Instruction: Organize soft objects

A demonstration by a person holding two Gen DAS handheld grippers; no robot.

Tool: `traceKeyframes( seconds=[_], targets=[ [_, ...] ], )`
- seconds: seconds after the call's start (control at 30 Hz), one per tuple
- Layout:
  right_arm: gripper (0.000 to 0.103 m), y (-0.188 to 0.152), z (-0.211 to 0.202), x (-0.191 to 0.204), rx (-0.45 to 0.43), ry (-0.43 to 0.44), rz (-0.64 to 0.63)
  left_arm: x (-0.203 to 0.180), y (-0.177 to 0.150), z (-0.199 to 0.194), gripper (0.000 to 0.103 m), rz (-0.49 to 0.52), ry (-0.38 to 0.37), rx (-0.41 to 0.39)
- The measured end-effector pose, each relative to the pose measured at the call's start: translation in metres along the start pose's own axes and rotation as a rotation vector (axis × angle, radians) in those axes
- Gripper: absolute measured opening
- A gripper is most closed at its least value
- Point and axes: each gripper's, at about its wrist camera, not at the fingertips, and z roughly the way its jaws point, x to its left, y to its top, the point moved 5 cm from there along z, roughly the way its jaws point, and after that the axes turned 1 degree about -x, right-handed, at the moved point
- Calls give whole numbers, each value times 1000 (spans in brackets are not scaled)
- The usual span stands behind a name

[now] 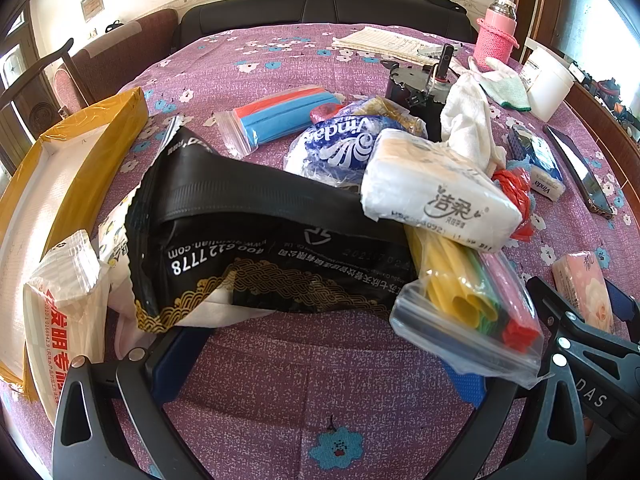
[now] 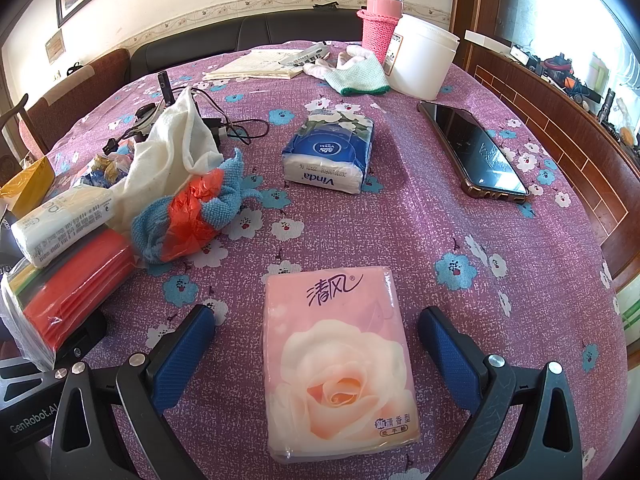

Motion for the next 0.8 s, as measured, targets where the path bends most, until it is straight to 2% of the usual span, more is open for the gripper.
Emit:
traceKeyframes(
  seconds=[0.17,0.43,0.57,0.63,0.7,0.73,0.8],
  targets=[
    [103,0,-1,0,6,7,-6,0,-1,-1,103,-6,1,1],
    [103,5,2,-2,62,0,3,-2,-3,-3,103,-25,17,2],
    [103,4,2,-1,71,6,-8,-4,-2,-6,102,7,-44,11],
    [102,1,-2,-5,68,10,4,0,-3,-24,94,-12,-97,-36],
    [102,-4,-15,-11,37,32,44,3,-3,-49,94,-13,-130,-98],
    [102,-7,-21,-13,22,47,56,6,-3,-66,94,0,-140,-150],
    [102,-9,-41,-16,-31,59,58,13,-1,-103,94,21,-116,-268]
  ],
)
